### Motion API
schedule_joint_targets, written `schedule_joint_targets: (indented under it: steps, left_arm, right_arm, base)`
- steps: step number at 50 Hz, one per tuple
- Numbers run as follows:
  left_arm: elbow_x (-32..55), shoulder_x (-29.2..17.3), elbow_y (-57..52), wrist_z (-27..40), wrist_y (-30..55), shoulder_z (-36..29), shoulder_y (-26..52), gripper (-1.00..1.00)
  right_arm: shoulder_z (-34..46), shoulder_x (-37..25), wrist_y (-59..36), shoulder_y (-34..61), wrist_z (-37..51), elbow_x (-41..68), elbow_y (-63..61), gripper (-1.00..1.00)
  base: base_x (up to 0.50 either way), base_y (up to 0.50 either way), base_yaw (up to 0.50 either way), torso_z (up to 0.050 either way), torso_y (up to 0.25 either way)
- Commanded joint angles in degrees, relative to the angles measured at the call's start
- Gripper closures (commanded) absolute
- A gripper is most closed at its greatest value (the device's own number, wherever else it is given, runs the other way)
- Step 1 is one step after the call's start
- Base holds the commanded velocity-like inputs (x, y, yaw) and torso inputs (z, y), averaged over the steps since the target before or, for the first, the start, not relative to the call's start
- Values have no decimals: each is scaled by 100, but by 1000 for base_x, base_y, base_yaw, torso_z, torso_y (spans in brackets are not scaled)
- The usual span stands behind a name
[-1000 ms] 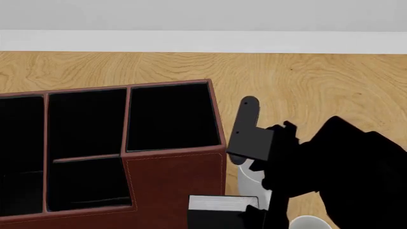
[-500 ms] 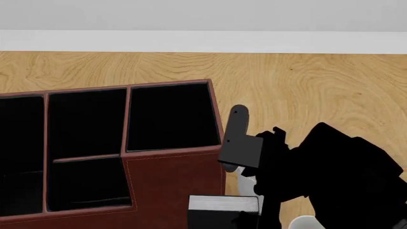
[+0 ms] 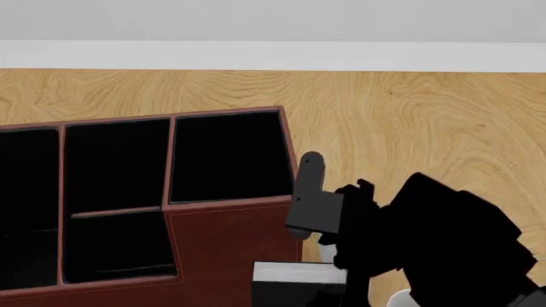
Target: Pick up the book and place it in the right compartment of the caddy.
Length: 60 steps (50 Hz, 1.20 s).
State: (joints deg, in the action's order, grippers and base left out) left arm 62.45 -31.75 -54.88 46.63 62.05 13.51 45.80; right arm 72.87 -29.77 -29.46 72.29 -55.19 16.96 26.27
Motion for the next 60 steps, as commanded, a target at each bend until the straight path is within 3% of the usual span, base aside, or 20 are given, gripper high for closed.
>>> schedule_joint_targets:
  steps: [1, 54, 55, 60]
  left_arm:
    - [-220, -21, 65, -99, -156, -115, -83, -100]
    - [99, -229, 26, 181, -262, -92, -156, -100]
    - [96, -231, 29, 181, -267, -97, -157, -100]
    - [57, -228, 46, 163, -308, -132, -175, -100]
  right_arm:
    - [105, 68, 104, -48, -59, -72, 147, -100]
    - [431, 289, 432, -156, -174, -345, 792, -100]
    - [427, 282, 438, -160, -164, -345, 778, 100]
    - [393, 260, 442, -152, -109, -339, 766, 100]
  base:
    - [0, 0, 0, 0, 0]
    - [0, 0, 0, 0, 0]
    - [0, 0, 0, 0, 0]
    - [0, 0, 1, 0, 0]
